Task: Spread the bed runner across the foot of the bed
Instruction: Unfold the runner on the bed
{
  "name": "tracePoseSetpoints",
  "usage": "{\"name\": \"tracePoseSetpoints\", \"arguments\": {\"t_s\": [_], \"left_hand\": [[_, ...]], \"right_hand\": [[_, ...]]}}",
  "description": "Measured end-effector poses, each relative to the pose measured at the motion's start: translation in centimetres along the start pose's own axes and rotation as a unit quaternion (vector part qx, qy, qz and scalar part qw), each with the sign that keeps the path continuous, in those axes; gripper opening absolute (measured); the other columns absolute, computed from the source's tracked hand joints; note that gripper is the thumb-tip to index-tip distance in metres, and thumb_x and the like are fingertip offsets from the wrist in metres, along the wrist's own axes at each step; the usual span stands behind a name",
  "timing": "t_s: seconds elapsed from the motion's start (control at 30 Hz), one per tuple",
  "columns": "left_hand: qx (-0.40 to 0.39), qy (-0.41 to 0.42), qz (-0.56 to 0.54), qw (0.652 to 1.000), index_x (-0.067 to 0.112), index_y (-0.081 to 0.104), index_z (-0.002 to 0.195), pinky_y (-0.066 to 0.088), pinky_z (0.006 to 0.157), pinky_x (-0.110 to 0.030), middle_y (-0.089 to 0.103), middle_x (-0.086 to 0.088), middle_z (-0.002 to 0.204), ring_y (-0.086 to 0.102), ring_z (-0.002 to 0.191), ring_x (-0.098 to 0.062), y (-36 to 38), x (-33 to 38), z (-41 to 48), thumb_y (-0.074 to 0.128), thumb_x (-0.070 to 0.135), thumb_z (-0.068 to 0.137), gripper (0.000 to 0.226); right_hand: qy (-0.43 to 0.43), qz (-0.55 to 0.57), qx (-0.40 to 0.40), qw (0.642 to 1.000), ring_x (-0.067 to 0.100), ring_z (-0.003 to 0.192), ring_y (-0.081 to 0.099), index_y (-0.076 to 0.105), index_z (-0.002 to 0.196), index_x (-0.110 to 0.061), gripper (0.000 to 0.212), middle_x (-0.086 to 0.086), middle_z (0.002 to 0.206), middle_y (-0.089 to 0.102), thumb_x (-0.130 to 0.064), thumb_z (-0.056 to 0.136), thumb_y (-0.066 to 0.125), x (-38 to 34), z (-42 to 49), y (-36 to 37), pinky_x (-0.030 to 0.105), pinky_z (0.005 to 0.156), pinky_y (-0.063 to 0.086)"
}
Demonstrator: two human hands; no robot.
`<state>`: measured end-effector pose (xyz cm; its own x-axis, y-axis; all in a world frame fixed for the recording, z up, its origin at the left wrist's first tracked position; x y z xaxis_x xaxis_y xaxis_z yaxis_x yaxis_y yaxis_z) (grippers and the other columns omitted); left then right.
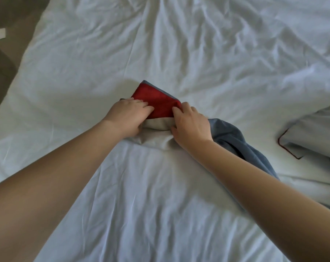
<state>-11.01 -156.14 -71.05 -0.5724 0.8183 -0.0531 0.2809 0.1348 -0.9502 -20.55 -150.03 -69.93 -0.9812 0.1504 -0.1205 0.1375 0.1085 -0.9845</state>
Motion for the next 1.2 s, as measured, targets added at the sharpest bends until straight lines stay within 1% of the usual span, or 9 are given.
{"name": "tracePoseSetpoints", "arguments": {"t_s": [0.13, 0.27, 0.4, 0.47, 0.63, 0.77, 0.87, 1.03, 1.2], "left_hand": [[-0.018, -0.037, 0.020, 0.999, 0.014, 0.054, 0.110, 0.036, 0.054, -0.032, 0.059, -0.001, 0.094, 0.058, 0.085, -0.027, 0.7, -0.9, -1.3, 0.051, 0.000, 0.080, 0.033], [-0.026, -0.063, 0.031, 0.997, 0.011, 0.054, 0.108, 0.030, 0.055, -0.030, 0.048, -0.005, 0.082, 0.046, 0.071, -0.025, 0.0, -1.5, -2.5, 0.050, 0.000, 0.079, 0.031], [-0.012, -0.059, 0.029, 0.998, 0.010, 0.055, 0.101, 0.029, 0.053, -0.029, 0.055, -0.006, 0.083, 0.047, 0.066, -0.025, 0.1, -2.2, -4.4, 0.051, -0.001, 0.076, 0.028], [-0.013, -0.057, 0.032, 0.998, 0.010, 0.055, 0.098, 0.025, 0.050, -0.026, 0.059, -0.008, 0.085, 0.046, 0.065, -0.024, 0.4, -2.5, -5.7, 0.050, -0.001, 0.077, 0.024], [0.042, -0.029, 0.032, 0.998, 0.006, 0.057, 0.081, 0.026, 0.047, -0.025, 0.059, -0.010, 0.072, 0.054, 0.059, -0.029, 1.2, -3.5, -10.7, 0.056, -0.008, 0.068, 0.019], [0.031, -0.040, 0.044, 0.998, 0.010, 0.058, 0.086, 0.029, 0.050, -0.028, 0.062, -0.008, 0.080, 0.061, 0.070, -0.031, 2.6, -5.0, -15.5, 0.055, -0.003, 0.070, 0.021], [0.038, -0.033, 0.054, 0.997, 0.013, 0.056, 0.083, 0.032, 0.048, -0.027, 0.060, -0.005, 0.075, 0.059, 0.063, -0.027, 3.5, -5.7, -20.5, 0.058, -0.002, 0.069, 0.020], [0.064, 0.017, 0.051, 0.997, 0.011, 0.057, 0.069, 0.023, 0.042, -0.022, 0.057, -0.005, 0.058, 0.055, 0.045, -0.030, 3.6, -4.2, -27.6, 0.066, -0.007, 0.054, 0.025], [0.116, 0.058, -0.011, 0.991, 0.009, 0.052, 0.054, 0.005, 0.046, -0.012, 0.047, -0.005, 0.044, 0.044, 0.030, -0.028, 2.1, -1.2, -31.6, 0.068, -0.012, 0.036, 0.033]], "right_hand": [[0.037, 0.036, 0.001, 0.999, 0.029, 0.089, 0.057, 0.050, 0.117, -0.011, 0.028, 0.009, 0.106, 0.054, -0.006, 0.089, 0.047, 0.5, 0.1, 0.2, 0.033, 0.061, 0.032], [0.021, 0.029, 0.029, 0.999, 0.029, 0.085, 0.058, 0.054, 0.121, -0.013, 0.034, 0.008, 0.102, 0.058, -0.004, 0.088, 0.048, 0.1, -0.4, -0.7, 0.032, 0.060, 0.033], [-0.017, 0.041, 0.160, 0.986, 0.029, 0.060, 0.060, 0.070, 0.100, -0.009, 0.042, 0.006, 0.074, 0.065, 0.003, 0.060, 0.074, -1.1, -2.6, -2.4, 0.026, 0.051, 0.035], [-0.047, 0.066, 0.195, 0.977, 0.029, 0.061, 0.062, 0.072, 0.100, -0.009, 0.041, 0.007, 0.074, 0.067, 0.003, 0.061, 0.075, -2.6, -4.2, -2.3, 0.030, 0.051, 0.044], [-0.045, 0.100, 0.178, 0.978, 0.028, 0.063, 0.062, 0.065, 0.116, -0.010, 0.051, 0.005, 0.077, 0.066, 0.003, 0.068, 0.070, -6.9, -7.0, -1.7, 0.032, 0.050, 0.043], [-0.021, 0.107, 0.167, 0.980, 0.027, 0.057, 0.059, 0.065, 0.117, -0.012, 0.056, 0.004, 0.068, 0.062, 0.007, 0.064, 0.067, -10.6, -9.7, -1.3, 0.026, 0.048, 0.027], [-0.016, 0.090, 0.137, 0.986, 0.028, 0.061, 0.061, 0.064, 0.117, -0.012, 0.058, 0.005, 0.069, 0.062, 0.009, 0.063, 0.065, -14.2, -12.4, -0.3, 0.026, 0.051, 0.028], [0.013, 0.040, 0.023, 0.999, 0.027, 0.099, 0.055, 0.056, 0.119, -0.017, 0.041, 0.003, 0.108, 0.057, -0.013, 0.079, 0.063, -19.8, -16.0, 3.0, 0.033, 0.076, 0.040], [0.024, -0.010, 0.135, 0.991, 0.024, 0.080, 0.055, 0.066, 0.090, -0.015, 0.032, 0.004, 0.090, 0.058, -0.034, 0.066, 0.078, -23.2, -19.1, 1.1, 0.034, 0.064, 0.040]]}}
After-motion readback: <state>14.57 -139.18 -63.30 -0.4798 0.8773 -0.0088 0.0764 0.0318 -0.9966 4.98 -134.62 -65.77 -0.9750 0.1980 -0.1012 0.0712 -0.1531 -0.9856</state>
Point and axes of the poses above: each hand's wrist, its own z-axis towards the middle knuckle, its own y-axis out of the palm, x = y × z, the point moved 10 cm from there along z, towards the middle knuckle
